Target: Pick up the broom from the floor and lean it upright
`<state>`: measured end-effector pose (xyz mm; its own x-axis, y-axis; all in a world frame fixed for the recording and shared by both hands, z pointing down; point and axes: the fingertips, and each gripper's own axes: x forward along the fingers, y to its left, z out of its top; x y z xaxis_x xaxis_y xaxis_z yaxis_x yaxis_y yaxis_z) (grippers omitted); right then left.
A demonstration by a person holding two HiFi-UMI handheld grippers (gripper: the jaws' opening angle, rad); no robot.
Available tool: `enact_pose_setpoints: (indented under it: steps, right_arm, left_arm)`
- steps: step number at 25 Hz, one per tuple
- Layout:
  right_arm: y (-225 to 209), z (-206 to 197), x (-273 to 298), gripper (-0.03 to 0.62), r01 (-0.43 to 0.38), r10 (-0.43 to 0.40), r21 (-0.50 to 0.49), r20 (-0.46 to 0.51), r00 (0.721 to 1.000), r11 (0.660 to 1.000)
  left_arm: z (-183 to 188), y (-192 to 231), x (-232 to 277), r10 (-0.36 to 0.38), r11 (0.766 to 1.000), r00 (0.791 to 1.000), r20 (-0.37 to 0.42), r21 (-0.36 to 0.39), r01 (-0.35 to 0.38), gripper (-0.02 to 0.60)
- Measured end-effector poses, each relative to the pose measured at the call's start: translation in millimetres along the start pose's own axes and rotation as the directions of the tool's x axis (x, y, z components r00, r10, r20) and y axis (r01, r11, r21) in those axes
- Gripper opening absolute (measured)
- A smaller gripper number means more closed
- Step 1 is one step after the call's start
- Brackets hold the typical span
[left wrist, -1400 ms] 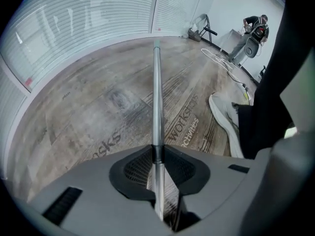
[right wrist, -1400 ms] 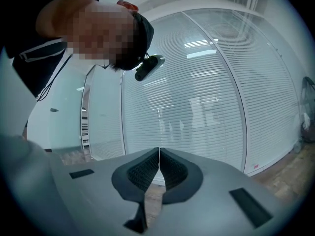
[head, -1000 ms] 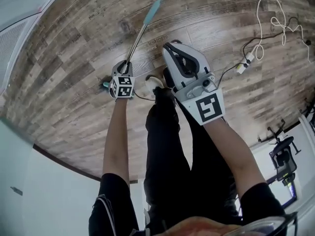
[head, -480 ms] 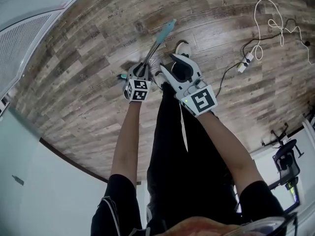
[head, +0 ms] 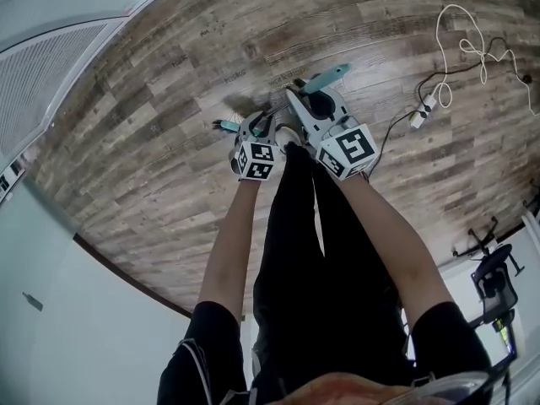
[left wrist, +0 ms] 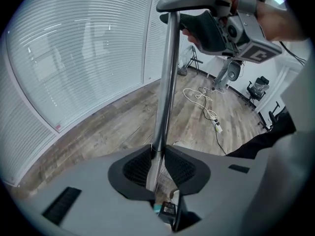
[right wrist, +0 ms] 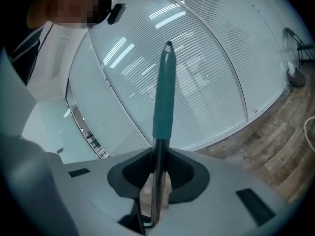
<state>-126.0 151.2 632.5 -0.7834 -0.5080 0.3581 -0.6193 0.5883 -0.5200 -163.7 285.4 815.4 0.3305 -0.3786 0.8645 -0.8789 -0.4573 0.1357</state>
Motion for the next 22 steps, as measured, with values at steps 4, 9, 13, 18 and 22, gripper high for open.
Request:
enact_pose_setpoints:
  steps: [4,9,13,18,22]
  right_arm:
    - [14.6,15.3,-4.9,0.083,-0.030,0.029,0.018,0.046,0.999,0.999]
    - [35.3,37.5,-8.5,0.083,-0.072,0.072,0.001,0.076,0.995,0.997]
    - [48.8,64.4,-14.4,0.081,-0.117,0.120,-0.033,0.111,0.987,0.993]
    - [71.4,122.2,-22.4,0.083,-0.124,0.157,-0.197,0.160,0.975,0.972]
    - [82.4,164.7,-27.7,0.083,-0.124,0.184,-0.314,0.171,0.968,0.941]
  left_arm:
    - [9.0,1.6,-11.9,0.003,1.000,0.999,0.047,-0.029,-0.002,0.092]
    - [21.4,12.1,-39.8,0.095,0.994,0.986,0.139,-0.062,-0.087,0.092]
    - [32.0,18.1,-59.1,0.149,0.982,0.969,0.196,-0.144,-0.122,0.100]
    - [39.6,14.8,-76.6,0.162,0.985,0.965,0.208,-0.100,-0.143,0.141]
    - [58.9,24.0,-102.5,0.175,0.980,0.949,0.263,-0.142,-0.141,0.141]
